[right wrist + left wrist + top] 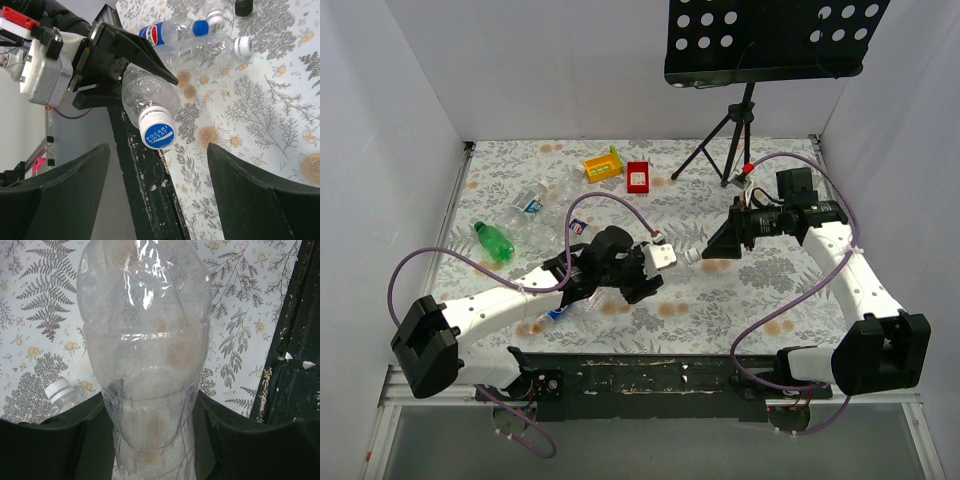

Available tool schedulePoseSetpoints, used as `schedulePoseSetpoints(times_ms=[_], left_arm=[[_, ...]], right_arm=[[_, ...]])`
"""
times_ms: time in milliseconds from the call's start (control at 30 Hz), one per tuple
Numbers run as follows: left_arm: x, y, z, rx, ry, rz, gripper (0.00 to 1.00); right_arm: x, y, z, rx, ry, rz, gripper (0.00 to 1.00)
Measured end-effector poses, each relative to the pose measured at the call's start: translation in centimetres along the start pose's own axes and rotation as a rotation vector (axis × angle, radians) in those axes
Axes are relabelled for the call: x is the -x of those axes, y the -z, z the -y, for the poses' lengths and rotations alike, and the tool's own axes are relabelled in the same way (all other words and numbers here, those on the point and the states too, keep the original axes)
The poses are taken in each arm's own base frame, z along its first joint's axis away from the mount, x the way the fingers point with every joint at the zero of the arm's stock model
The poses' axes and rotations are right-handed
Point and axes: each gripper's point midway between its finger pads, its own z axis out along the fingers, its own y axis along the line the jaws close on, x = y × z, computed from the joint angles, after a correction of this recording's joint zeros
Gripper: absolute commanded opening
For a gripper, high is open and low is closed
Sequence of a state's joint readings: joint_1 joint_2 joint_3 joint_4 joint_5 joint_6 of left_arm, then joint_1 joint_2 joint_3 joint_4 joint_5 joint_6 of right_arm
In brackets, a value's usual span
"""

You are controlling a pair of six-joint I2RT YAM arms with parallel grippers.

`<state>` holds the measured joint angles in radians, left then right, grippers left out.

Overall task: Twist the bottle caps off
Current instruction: Unscrew the bottle cap from the plastic bottle.

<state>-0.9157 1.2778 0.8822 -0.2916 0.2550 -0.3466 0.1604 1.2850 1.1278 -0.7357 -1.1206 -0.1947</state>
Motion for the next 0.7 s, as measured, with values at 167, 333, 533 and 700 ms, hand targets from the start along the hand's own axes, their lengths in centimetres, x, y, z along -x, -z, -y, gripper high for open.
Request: schedulePoseSetpoints(times_ms=[167,333,533,700], left_arm=[[0.1,-0.3,0.1,0.000,-0.004,-0.001,0.03],[0.3,-0.3,0.1,0.000,-0.007,0.005,0.03],[0.5,-0.6,0.0,0.000,-0.009,0.010,0.03],[0.6,-0.6,0.0,0.000,-0.009,0.012,0.03]], right_arm=[[-1.3,-1.3,-0.2,0.014,-0.038,-0.046,0.83],[-1.9,-2.2,-0.1,0.020,-0.057,-0.083,0.70],[-2.0,-2.5,0.4,0.018,-0.077,-0.089,0.57],[-1.9,-2.6,0.3,0.025,-0.068,-0.086,0.28]])
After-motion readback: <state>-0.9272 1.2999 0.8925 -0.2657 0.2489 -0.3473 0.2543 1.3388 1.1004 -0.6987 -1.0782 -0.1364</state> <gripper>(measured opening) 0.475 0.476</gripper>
